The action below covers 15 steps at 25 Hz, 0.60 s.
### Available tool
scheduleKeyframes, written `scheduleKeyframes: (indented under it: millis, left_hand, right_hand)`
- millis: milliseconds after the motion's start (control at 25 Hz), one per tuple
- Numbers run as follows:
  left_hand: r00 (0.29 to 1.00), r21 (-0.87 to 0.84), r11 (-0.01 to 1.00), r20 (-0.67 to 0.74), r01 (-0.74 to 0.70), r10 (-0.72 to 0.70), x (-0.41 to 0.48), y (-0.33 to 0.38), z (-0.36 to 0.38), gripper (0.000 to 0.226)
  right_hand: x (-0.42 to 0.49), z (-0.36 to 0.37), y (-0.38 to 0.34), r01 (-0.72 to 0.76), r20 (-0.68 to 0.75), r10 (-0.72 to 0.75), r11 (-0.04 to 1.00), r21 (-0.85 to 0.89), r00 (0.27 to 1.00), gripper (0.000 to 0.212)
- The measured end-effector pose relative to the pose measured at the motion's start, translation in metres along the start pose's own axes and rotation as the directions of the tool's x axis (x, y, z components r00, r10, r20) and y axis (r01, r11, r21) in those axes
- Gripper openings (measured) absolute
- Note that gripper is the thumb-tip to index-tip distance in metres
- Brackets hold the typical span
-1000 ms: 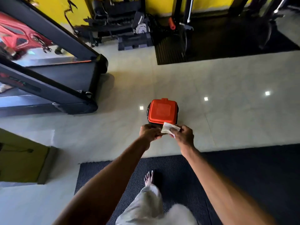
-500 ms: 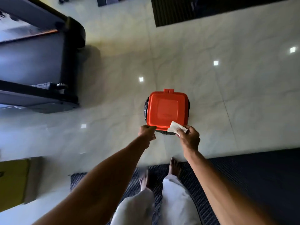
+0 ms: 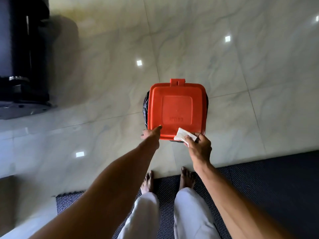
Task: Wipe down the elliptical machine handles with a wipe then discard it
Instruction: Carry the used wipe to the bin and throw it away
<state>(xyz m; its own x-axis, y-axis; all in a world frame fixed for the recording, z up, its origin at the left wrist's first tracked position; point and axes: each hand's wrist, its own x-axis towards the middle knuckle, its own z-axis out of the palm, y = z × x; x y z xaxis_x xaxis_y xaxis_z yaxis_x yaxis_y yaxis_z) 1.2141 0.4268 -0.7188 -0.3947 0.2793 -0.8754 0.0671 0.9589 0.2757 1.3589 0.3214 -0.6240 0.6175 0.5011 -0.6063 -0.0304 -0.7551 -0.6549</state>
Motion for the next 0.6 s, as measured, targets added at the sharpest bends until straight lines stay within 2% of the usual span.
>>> scheduleKeyframes:
  millis: [80, 160, 240, 400, 520, 600]
  left_hand:
    - [0.998, -0.093, 0.995, -0.028, 0.046, -0.048, -0.002, 0.007, -0.001, 0.089]
    - [0.997, -0.14, 0.987, 0.001, 0.073, -0.074, -0.017, 0.015, -0.006, 0.075]
    - [0.997, -0.124, 0.989, 0.036, 0.074, -0.07, -0.014, 0.015, -0.006, 0.069]
    - [0.998, -0.084, 0.994, -0.007, 0.069, -0.07, -0.025, 0.016, -0.018, 0.068]
    - [1.0, -0.056, 0.998, 0.005, 0.028, -0.028, -0.045, 0.029, -0.033, 0.062]
    - [0.999, -0.033, 0.998, 0.009, -0.048, 0.048, -0.06, 0.041, -0.043, 0.053]
  right_hand:
    - [0.002, 0.002, 0.003, -0.023, -0.002, 0.023, 1.0, 0.001, 1.0, 0.026]
    - [0.003, 0.003, 0.003, -0.03, 0.001, 0.03, 1.0, 0.005, 1.0, 0.028]
    - [0.006, 0.006, 0.001, -0.027, -0.003, 0.027, 0.999, 0.016, 1.0, 0.028]
    - [-0.001, 0.004, -0.009, -0.018, -0.013, 0.019, 0.999, 0.028, 1.0, 0.021]
    - [-0.015, -0.004, -0.024, -0.005, -0.032, 0.007, 0.999, 0.036, 0.999, 0.018]
    - [-0.026, -0.01, -0.039, -0.009, -0.049, 0.013, 0.997, 0.08, 0.999, 0.018]
